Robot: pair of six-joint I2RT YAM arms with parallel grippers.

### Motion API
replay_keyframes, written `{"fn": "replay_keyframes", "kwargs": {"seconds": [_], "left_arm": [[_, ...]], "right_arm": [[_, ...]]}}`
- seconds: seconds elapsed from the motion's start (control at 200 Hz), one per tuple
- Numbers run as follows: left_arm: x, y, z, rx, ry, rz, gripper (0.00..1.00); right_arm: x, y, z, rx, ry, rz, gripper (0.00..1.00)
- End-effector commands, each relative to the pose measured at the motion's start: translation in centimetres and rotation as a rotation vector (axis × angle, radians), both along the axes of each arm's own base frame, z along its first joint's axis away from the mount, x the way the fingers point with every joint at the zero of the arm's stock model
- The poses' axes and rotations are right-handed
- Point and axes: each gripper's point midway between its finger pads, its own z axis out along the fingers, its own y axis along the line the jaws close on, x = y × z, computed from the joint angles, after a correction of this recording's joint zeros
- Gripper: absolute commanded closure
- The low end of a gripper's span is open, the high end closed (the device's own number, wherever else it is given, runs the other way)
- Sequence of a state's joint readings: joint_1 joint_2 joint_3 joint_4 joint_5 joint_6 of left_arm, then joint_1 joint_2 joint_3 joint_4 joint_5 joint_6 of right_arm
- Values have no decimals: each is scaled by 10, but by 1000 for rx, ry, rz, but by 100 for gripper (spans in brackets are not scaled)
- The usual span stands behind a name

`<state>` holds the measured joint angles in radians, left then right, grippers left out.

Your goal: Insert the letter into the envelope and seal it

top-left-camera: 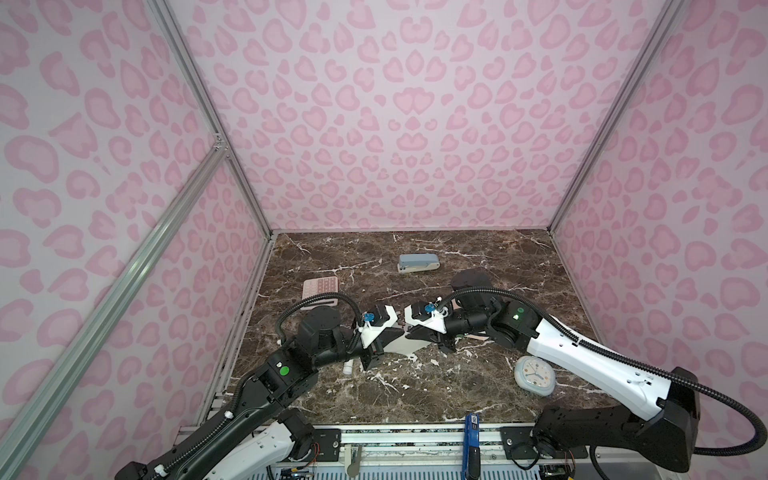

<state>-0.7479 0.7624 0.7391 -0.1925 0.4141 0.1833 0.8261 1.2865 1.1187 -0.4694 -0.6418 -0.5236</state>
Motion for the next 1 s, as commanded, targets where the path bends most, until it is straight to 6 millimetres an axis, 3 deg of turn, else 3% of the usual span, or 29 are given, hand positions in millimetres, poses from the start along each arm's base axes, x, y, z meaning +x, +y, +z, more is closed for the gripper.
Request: {"fn": "replay_keyframes", "kwargs": {"seconds": [0.0, 0.065, 0.31, 0.355, 0.395, 0.455, 0.585, 0.63, 0.76, 0.8, 0.87, 0.995], "left_arm": [[0, 2, 5, -3, -25, 3, 96], [0, 1, 4, -2, -24, 3, 96], [0, 1, 3, 1, -20, 2, 96], [1, 1, 4, 0, -21, 3, 96], [0, 1, 4, -1, -22, 3, 96], [0, 2, 5, -1, -25, 4, 95], [0, 3, 6, -3, -28, 7, 96], [0, 3, 5, -2, -28, 8, 96], [0, 3, 6, -4, -28, 11, 96], [0, 4, 7, -6, -29, 10, 96], [0, 3, 6, -6, -27, 9, 96], [-1, 3, 7, -9, -29, 9, 96]], "right_arm": [[2, -8, -16, -59, 11, -25, 89], [1, -9, -17, -59, 17, -26, 100], [2, -11, -19, -60, 22, -29, 100], [3, -12, -19, -62, 18, -34, 91], [3, -13, -19, -66, 18, -36, 90], [2, -14, -20, -68, 19, -34, 100], [5, -17, -24, -88, 28, -48, 100], [6, -18, -27, -96, 22, -53, 91], [9, -22, -33, -116, 14, -68, 77], [10, -23, -34, -119, 16, -73, 81], [11, -24, -35, -119, 23, -77, 100], [13, -27, -38, -129, 24, -82, 100]]}}
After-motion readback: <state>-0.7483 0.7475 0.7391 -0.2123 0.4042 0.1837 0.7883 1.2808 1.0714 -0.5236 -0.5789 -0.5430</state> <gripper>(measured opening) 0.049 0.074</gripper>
